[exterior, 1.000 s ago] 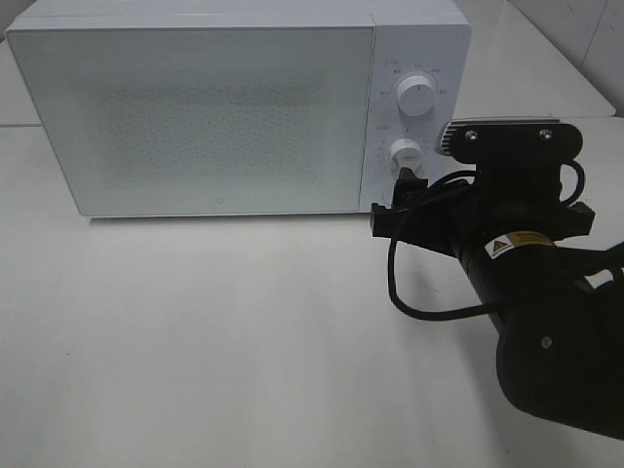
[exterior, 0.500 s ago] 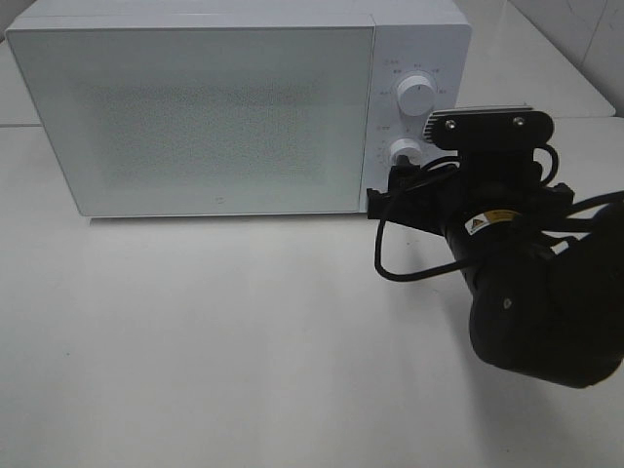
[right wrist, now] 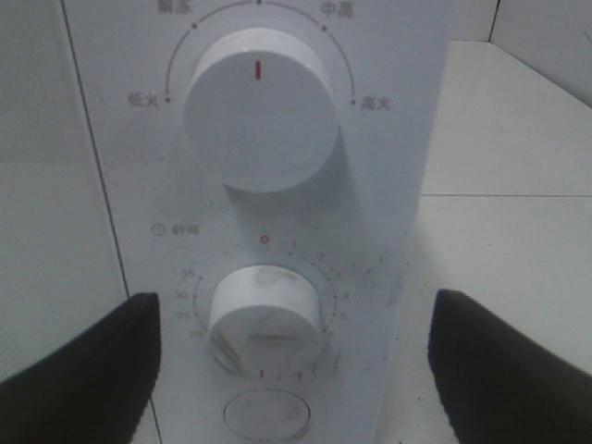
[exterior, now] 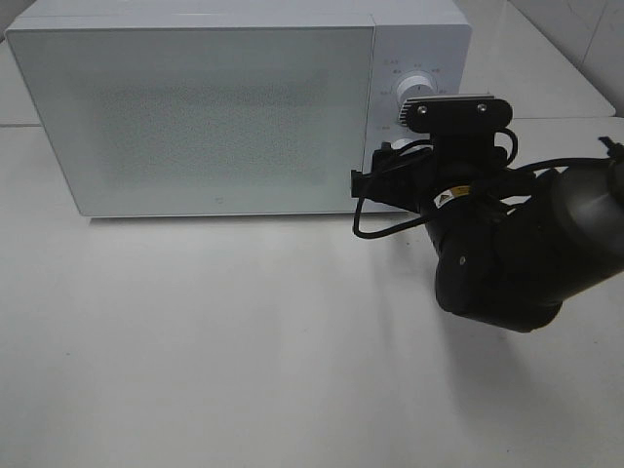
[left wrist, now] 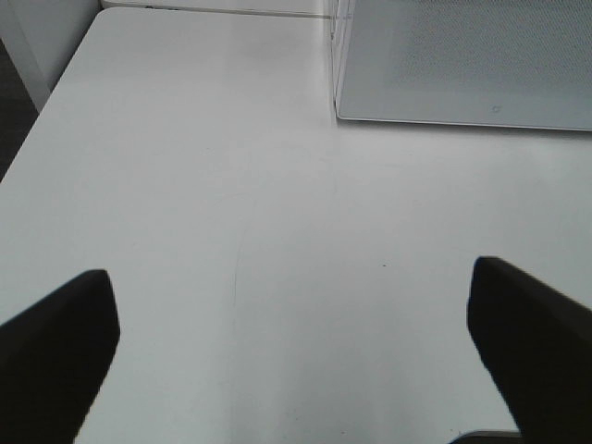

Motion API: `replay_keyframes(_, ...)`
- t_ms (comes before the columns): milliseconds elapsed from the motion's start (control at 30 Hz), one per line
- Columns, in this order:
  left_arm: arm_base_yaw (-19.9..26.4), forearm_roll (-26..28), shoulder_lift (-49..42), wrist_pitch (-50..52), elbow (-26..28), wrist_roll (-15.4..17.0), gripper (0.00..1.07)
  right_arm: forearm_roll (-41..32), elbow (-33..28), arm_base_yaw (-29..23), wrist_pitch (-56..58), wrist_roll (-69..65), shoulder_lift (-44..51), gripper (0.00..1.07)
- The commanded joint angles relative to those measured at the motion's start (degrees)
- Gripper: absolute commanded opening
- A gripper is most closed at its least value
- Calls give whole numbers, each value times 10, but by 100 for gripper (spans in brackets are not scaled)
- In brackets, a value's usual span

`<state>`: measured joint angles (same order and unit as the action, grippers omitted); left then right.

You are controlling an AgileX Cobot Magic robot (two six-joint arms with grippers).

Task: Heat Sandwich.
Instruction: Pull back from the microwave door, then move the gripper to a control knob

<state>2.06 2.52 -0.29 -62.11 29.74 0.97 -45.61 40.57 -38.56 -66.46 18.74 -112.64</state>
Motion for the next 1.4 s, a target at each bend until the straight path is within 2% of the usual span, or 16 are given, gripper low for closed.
replay_keyframes(33,-1,-1,-13,8,-1,-1,98,15,16,6,10,-6,-10,76)
replay_keyframes(367,-1,-1,-13,8,-1,-1,98,34,67,29,29,-6,-56,76)
replay_keyframes(667,-1,-1,-13,8,-1,-1,98,38,70,33,36,-6,-57,76)
replay_keyframes(800,-1,-1,-13,8,-1,-1,98,37,70,32,37,-6,-57,70)
replay_keyframes(900,-1,-1,-13,8,-1,-1,98,37,70,28,35,-6,-53,60)
replay_keyframes(933,-1,-1,-13,8,-1,-1,98,37,70,28,35,-6,-53,60)
replay_keyframes(1067,-1,-1,-13,8,-1,-1,98,24,70,18,32,-1,-50,37)
replay_keyframes(1100,-1,-1,-13,8,-1,-1,98,24,70,18,32,-1,-50,37)
replay_keyframes(1133,-1,-1,-13,8,-1,-1,98,24,70,18,33,-1,-50,23)
replay_keyframes(1233,-1,-1,-13,8,-1,-1,98,23,70,18,33,1,-50,8)
replay_keyframes(1267,-1,-1,-13,8,-1,-1,98,23,70,18,33,1,-50,8)
replay_keyframes(1300,-1,-1,-13,8,-1,-1,98,23,70,18,33,1,-50,3)
replay_keyframes(1400,-1,-1,-13,8,-1,-1,98,23,70,18,33,1,-50,1)
